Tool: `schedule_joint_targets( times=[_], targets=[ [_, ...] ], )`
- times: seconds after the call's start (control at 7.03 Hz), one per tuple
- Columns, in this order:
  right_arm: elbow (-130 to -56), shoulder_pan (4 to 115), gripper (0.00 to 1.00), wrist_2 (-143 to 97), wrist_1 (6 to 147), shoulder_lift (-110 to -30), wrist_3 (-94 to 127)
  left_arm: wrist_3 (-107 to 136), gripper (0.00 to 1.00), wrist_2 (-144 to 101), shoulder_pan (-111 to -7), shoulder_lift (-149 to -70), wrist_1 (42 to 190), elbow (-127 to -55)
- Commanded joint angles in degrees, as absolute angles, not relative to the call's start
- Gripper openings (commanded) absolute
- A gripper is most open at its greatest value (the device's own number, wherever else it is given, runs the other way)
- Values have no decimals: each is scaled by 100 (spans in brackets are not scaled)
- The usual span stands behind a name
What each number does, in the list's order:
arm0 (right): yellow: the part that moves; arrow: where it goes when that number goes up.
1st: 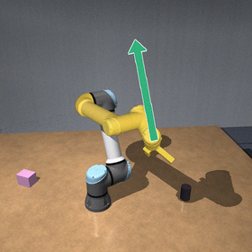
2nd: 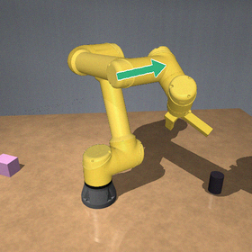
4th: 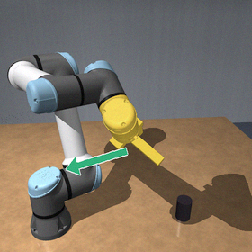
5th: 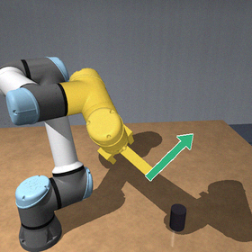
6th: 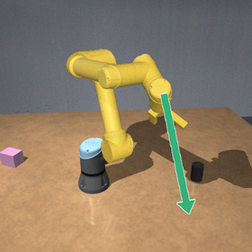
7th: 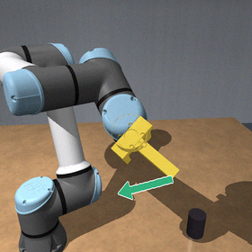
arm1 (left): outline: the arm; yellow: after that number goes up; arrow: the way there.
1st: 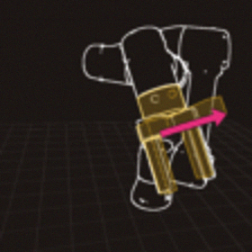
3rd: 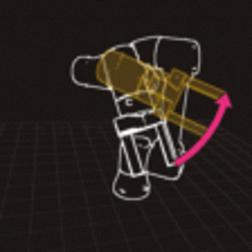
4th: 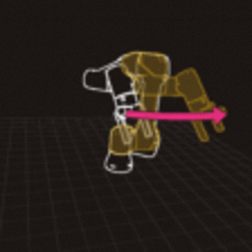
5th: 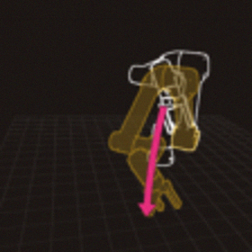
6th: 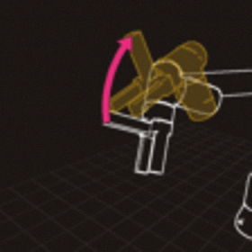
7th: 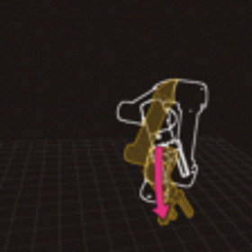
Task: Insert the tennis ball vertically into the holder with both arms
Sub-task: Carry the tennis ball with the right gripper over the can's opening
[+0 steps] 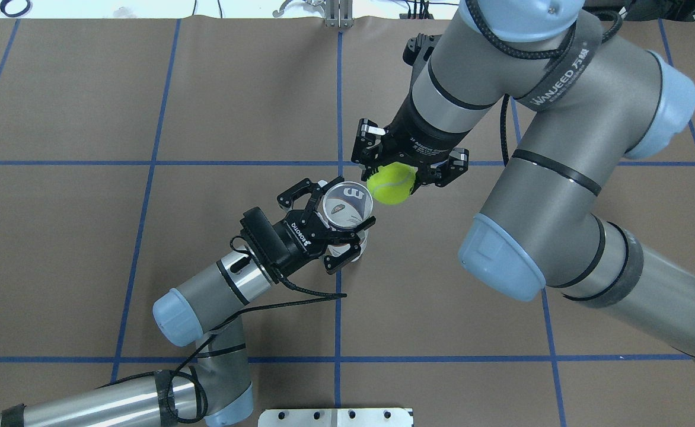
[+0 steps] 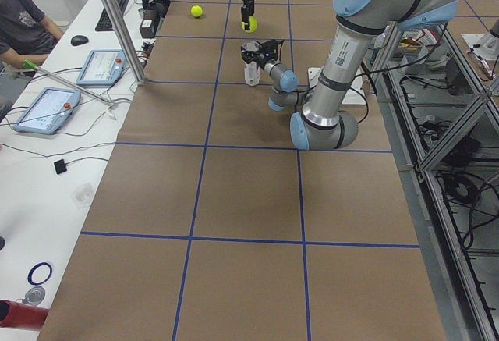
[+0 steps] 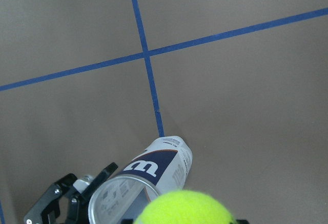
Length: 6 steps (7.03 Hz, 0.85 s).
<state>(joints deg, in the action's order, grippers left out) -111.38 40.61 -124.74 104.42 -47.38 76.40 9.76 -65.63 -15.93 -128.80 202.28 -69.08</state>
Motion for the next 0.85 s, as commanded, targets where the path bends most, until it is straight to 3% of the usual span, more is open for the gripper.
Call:
schedule_joint_targets(
  times=[0.0,0.71],
  targets=[
    [-10961,3877,0,-12402,10406,-4545,7857,976,85,-6565,-1573,-12876,20232,-6908],
    [-10741,3665,0,-12208,10275,-4421,7998,976,88,-6565,-1529,-12867,20241,-6899]
  ],
)
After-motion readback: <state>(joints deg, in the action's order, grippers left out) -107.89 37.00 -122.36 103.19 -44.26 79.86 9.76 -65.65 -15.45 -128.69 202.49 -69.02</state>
